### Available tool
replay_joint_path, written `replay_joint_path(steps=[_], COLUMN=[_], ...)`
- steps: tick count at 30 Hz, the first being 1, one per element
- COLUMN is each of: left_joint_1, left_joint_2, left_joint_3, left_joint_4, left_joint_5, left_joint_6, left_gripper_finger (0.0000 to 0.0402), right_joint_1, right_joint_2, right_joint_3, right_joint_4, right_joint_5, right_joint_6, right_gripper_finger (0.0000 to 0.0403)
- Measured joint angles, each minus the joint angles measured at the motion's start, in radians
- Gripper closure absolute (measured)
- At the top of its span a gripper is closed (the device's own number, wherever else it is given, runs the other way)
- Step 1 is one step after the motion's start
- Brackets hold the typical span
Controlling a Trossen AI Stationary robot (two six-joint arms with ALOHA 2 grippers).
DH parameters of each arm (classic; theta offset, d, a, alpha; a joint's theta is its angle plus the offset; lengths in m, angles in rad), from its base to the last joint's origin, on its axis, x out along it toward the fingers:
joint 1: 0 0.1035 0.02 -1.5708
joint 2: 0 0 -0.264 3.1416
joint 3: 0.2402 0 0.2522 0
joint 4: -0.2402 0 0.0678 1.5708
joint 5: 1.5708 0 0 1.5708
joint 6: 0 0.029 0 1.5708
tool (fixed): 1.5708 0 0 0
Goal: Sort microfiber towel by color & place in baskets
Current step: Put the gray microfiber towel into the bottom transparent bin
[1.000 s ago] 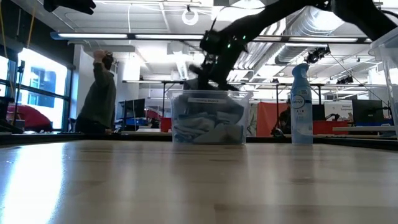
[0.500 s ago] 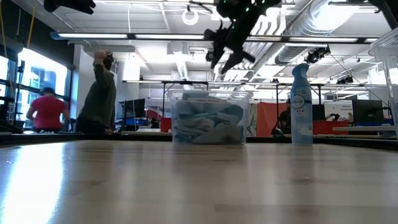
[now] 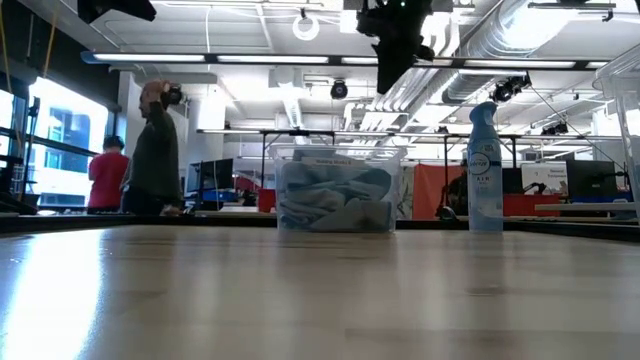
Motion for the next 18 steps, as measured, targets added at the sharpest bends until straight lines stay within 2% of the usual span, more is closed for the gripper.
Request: replay_joint_path(steps=[2,6,11,15,18], left_joint_1=[0.0,-0.027,-0.101,-0.158,-0.196], left_joint_2=[0.028,0.103,0.201,0.267,0.325], left_joint_3=[0.0,0.0,0.0,0.0,0.001], left_joint_4=[0.001,0.016,0.093,0.185,0.224], left_joint_5=[0.02,0.022,0.021,0.014,0.001], left_joint_6=[-0.013,-0.054,-0.08,-0.122,-0.174], left_gripper_finger=[0.0394,0.0399,0.0401,0.0401,0.0401], right_joint_1=[0.041,0.116,0.2,0.264,0.309], right_joint_2=[0.0,-0.028,-0.223,-0.442,-0.592], right_joint_3=[0.0,-0.065,-0.37,-0.635,-0.775], right_joint_4=[-0.019,-0.006,0.165,0.424,0.601], right_joint_5=[0.019,0.047,0.022,-0.105,-0.177], right_joint_6=[-0.006,-0.006,0.044,0.078,0.077], right_gripper_finger=[0.04,0.04,0.0402,0.0402,0.0402])
